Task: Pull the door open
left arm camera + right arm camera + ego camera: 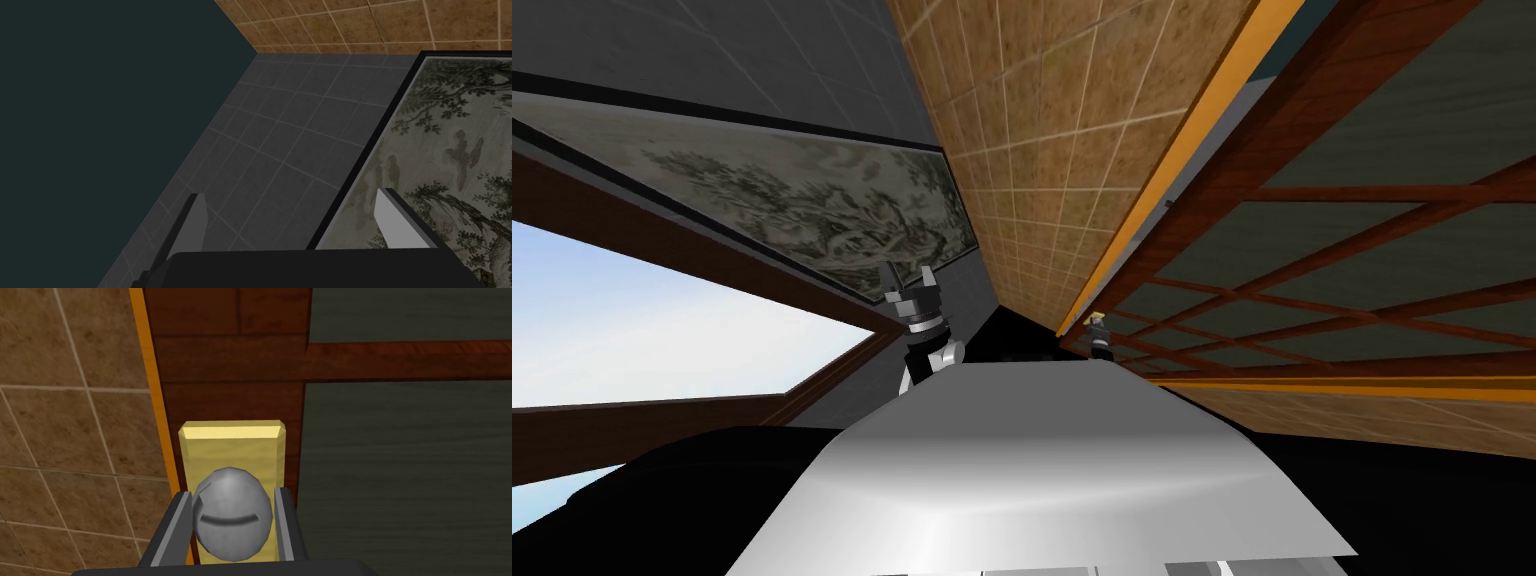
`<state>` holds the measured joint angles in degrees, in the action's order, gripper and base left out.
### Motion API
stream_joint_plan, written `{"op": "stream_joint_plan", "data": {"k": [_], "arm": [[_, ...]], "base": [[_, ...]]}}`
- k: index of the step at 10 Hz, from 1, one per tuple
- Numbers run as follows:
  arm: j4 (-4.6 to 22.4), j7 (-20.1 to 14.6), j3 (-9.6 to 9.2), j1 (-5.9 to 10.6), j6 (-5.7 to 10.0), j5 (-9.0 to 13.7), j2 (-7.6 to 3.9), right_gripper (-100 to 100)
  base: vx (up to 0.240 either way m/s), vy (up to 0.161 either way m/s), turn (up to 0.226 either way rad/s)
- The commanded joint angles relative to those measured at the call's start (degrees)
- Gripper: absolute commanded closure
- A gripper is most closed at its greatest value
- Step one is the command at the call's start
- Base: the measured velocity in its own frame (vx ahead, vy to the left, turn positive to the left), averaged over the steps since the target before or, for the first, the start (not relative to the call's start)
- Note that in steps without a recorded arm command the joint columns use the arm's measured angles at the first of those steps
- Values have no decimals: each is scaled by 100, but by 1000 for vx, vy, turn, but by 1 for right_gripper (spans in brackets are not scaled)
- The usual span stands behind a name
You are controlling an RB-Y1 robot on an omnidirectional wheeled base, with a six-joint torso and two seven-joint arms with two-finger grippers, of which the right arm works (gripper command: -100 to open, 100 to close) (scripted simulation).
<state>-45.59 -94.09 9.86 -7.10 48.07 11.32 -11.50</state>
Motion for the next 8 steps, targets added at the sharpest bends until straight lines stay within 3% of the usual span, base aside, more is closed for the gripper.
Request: {"op": "stream_joint_plan", "data": {"k": [1, 6, 7, 8], "arm": [[8, -129, -106, -48, 46, -75, -40, 100], [-109, -530, -427, -227, 158, -319, -221, 100], [-106, -479, -389, -221, 125, -293, -205, 100], [-104, -600, -478, -299, 204, -370, -265, 100]], "base": [[-208, 1, 67], [-224, -11, 78], [-97, -7, 17], [-117, -6, 78]]}}
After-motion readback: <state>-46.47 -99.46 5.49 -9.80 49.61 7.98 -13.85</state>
